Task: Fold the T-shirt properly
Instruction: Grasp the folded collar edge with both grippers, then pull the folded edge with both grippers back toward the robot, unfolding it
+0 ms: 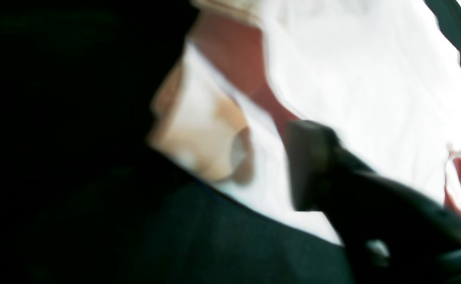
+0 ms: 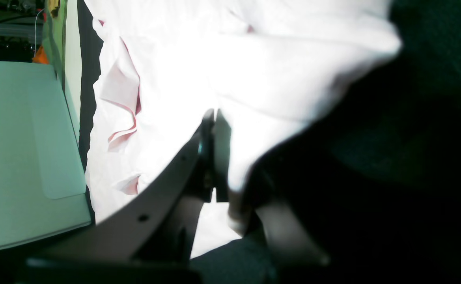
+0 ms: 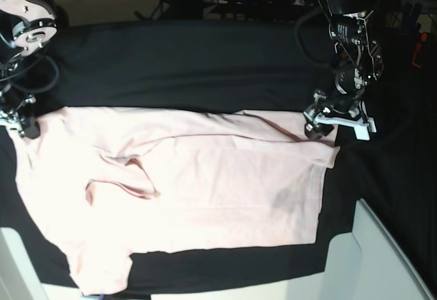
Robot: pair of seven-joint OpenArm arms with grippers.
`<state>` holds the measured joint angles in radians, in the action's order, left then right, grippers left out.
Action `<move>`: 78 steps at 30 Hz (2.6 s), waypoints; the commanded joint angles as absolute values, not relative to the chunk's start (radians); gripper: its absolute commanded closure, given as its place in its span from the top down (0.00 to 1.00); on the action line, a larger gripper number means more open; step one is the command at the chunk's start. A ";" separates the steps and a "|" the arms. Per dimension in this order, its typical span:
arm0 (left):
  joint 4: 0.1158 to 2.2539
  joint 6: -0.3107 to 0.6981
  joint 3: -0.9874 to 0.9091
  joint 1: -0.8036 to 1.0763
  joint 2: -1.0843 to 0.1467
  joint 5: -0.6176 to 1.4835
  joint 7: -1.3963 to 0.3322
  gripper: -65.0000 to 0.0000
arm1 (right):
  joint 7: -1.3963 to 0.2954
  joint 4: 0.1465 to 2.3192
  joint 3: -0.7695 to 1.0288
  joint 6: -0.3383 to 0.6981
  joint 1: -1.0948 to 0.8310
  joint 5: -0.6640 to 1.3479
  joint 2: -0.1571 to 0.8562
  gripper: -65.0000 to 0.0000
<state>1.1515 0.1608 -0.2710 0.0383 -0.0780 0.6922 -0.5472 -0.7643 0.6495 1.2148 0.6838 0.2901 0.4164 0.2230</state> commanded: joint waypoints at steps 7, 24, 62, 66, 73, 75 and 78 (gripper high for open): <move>1.102 0.154 -0.271 0.036 -0.079 0.690 -0.510 0.21 | -0.757 0.662 1.211 0.698 0.305 0.433 0.240 0.00; 1.279 0.153 -0.271 0.179 -0.087 0.693 -0.513 0.00 | -0.845 0.677 1.219 0.698 0.259 0.438 0.283 0.00; 1.509 0.157 -0.404 0.519 -0.113 0.687 -0.509 0.00 | -1.099 1.144 1.293 0.698 0.005 0.440 0.116 0.00; 1.512 0.157 -0.410 0.542 -0.114 0.687 -0.515 0.00 | -1.104 1.144 1.293 0.698 0.002 0.440 0.113 0.01; 1.610 0.153 -0.410 0.630 -0.113 0.685 -0.515 0.41 | -1.225 1.173 1.300 0.698 -0.035 0.440 0.104 0.38; 1.621 0.153 -0.414 0.645 -0.113 0.685 -0.515 0.55 | -1.231 1.222 1.310 0.698 -0.051 0.440 0.074 0.40; 1.616 0.153 -0.461 0.644 -0.113 0.685 -0.515 0.69 | -1.233 1.296 1.307 0.698 -0.068 0.440 0.042 0.41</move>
